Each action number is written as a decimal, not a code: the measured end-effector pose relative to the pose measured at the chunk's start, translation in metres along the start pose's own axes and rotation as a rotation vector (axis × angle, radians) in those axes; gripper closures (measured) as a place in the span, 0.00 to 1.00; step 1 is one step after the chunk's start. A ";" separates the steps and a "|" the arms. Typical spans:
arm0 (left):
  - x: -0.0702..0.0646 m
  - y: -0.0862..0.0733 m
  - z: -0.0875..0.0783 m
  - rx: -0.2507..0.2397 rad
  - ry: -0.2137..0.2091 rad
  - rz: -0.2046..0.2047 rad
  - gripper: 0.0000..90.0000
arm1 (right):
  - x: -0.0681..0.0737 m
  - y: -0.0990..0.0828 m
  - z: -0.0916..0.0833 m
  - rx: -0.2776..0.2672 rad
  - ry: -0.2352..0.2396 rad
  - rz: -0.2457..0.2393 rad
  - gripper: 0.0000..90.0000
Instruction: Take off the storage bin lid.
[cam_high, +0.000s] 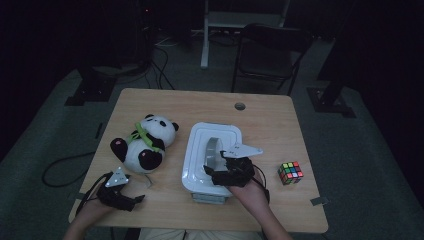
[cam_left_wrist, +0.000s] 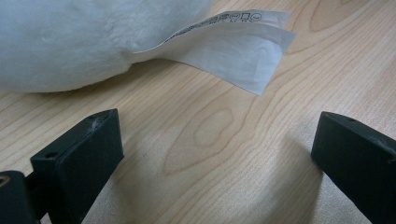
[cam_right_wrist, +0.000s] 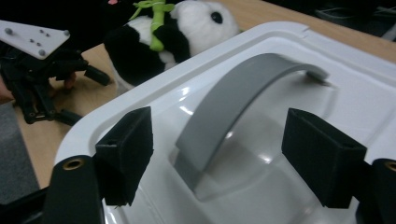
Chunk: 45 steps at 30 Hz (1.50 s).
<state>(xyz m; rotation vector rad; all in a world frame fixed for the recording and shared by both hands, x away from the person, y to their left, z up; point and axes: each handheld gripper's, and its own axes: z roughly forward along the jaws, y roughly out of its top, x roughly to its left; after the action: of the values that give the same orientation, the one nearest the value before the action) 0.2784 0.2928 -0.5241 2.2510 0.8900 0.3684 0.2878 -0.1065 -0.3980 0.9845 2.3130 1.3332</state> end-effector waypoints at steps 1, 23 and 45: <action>0.000 0.000 0.000 0.000 0.000 0.000 0.03 | 0.001 0.000 0.001 0.001 0.000 -0.004 0.34; 0.000 0.000 0.000 -0.002 0.003 -0.004 0.03 | 0.002 0.001 0.010 0.081 0.057 -0.024 0.72; 0.000 -0.001 0.000 -0.002 0.006 -0.009 0.03 | -0.009 0.017 -0.012 0.002 0.114 0.012 0.77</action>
<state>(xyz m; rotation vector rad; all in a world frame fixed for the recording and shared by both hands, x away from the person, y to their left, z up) 0.2775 0.2931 -0.5241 2.2441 0.9022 0.3716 0.2945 -0.1151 -0.3784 0.9471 2.3957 1.4268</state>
